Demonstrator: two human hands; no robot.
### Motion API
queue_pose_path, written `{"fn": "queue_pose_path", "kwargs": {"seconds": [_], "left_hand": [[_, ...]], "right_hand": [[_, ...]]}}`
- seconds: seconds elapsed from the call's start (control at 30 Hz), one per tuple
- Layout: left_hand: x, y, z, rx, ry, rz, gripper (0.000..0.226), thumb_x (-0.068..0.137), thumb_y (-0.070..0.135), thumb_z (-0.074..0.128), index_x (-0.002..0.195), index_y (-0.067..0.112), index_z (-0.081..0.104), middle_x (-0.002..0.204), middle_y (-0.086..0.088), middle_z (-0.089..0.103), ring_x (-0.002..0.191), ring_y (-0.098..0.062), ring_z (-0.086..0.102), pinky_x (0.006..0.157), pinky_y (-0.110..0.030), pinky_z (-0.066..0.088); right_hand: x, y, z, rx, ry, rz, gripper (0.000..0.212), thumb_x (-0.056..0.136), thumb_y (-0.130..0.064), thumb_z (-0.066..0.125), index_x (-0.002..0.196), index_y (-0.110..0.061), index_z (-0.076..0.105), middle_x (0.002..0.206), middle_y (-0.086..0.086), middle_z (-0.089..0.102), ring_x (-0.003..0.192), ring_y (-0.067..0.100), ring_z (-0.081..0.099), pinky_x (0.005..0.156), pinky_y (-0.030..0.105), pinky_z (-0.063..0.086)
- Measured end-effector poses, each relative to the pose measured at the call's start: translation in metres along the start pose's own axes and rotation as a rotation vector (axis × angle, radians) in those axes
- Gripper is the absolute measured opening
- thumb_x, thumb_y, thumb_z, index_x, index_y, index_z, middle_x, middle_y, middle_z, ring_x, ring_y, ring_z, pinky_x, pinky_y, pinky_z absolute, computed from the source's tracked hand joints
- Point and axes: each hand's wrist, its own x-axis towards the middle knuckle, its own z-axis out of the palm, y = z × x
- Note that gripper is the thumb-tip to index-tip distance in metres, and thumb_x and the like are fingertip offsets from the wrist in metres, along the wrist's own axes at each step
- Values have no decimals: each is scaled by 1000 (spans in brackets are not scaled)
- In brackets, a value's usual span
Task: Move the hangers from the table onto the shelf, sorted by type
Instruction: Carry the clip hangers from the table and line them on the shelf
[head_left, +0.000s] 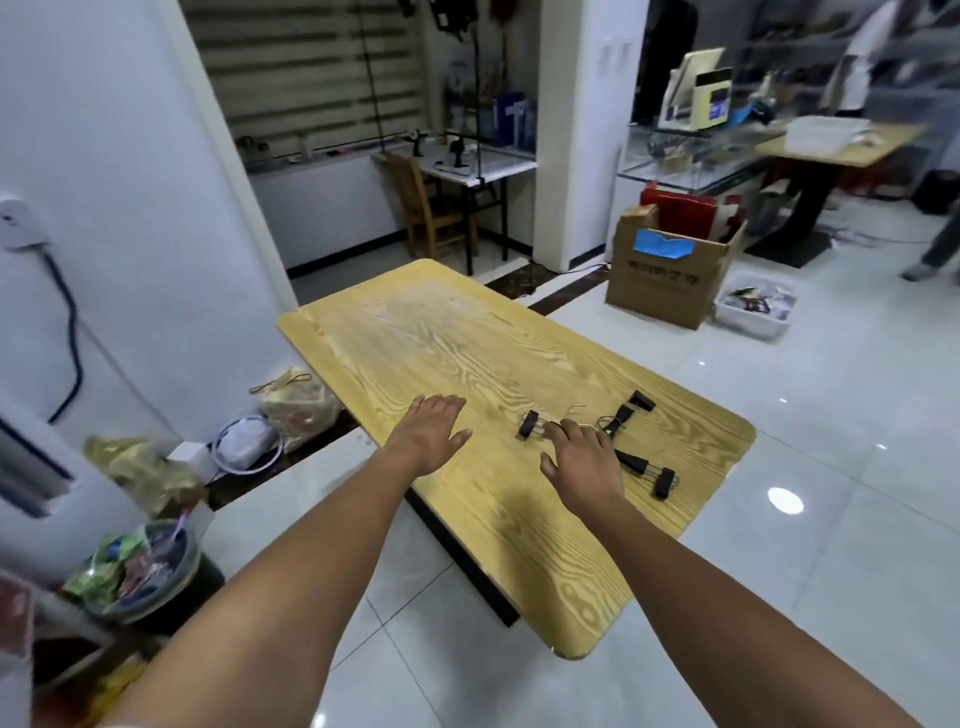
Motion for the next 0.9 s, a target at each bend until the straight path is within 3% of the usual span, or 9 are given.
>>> {"fn": "queue_pose_path", "kwargs": {"seconds": [0.57,0.9], "left_hand": [[118,97,53,3,-114,261,54,101,34,34,148,13,21,154,-4,26,144,-19,19,120,-32,3],[202,135,91,1,-189,256,51,98,30,43,144,12,30,144,-7,42,135,-23,35,112,-31,25]], "right_hand": [[7,115,49,18,-120,272,47,99,-35,36,144,-19,33,142,4,41,128,25,40,107,36,28],[54,185,75,94,-172,283,44,100,-30,36,143,-19,35,145,6,39,129,26,39,109,38,25]]}}
